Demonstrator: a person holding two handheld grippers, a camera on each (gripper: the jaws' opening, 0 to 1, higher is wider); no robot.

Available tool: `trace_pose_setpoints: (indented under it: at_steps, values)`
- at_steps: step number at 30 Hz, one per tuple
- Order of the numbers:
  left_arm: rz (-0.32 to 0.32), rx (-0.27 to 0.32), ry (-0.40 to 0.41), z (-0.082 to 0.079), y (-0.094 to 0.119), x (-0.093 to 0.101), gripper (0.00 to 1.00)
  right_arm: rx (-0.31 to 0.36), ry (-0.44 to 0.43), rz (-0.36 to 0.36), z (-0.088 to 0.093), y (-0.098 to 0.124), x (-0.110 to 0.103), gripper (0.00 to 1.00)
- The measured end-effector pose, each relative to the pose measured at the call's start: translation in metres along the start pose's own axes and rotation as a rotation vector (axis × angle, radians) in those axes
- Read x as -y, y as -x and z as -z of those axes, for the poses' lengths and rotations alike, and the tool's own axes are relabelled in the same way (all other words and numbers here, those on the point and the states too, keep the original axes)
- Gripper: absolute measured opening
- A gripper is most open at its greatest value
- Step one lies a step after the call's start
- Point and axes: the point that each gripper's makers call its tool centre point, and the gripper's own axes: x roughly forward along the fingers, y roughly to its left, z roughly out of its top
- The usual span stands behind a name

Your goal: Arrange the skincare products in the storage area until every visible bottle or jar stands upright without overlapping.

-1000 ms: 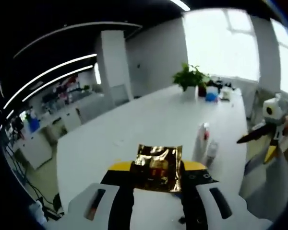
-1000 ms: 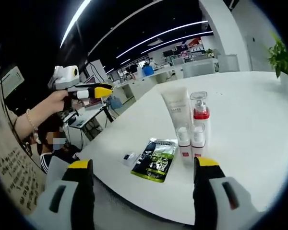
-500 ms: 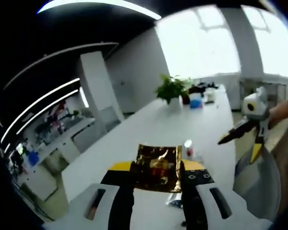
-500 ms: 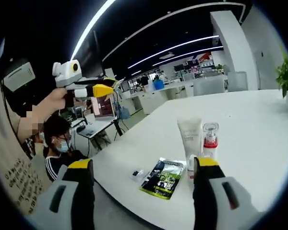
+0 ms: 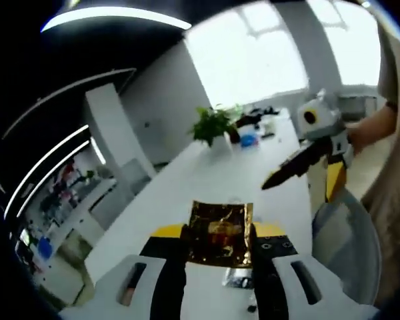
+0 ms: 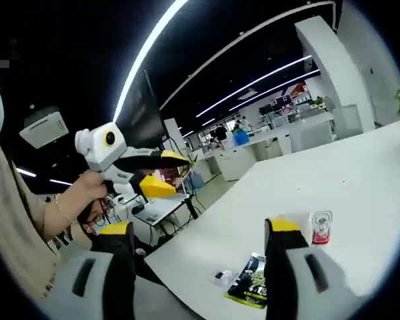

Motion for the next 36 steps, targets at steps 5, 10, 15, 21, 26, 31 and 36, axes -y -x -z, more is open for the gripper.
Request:
trace_pose_setpoints:
  at_steps: [5, 10, 15, 21, 26, 31, 36]
  values:
    - [0.033, -0.054, -0.078, 0.01, 0.003, 0.016, 0.34, 0.063, -0.177, -0.115, -0.026, -0.02, -0.012, 0.66]
    - [0.055, -0.056, -0.112, 0.012, 0.0, 0.022, 0.34, -0.028, -0.191, -0.143, -0.006, -0.045, -0.011, 0.54]
    - [0.065, -0.063, -0.13, 0.011, 0.0, 0.028, 0.34, -0.051, -0.295, -0.181, 0.008, -0.058, -0.016, 0.42]
    - [0.075, -0.063, -0.119, 0.011, 0.001, 0.035, 0.34, -0.061, -0.357, -0.24, 0.012, -0.057, -0.023, 0.05]
    - [0.063, -0.005, -0.035, 0.005, 0.001, 0.036, 0.37, -0.019, -0.382, -0.205, 0.013, -0.059, -0.018, 0.01]
    - [0.02, 0.083, 0.135, 0.0, 0.003, 0.029, 0.47, 0.046, -0.372, -0.19, 0.008, -0.061, -0.018, 0.01]
    - [-0.076, 0.153, 0.338, 0.008, 0.013, 0.015, 0.63, 0.14, -0.447, -0.163, -0.002, -0.062, -0.011, 0.01]
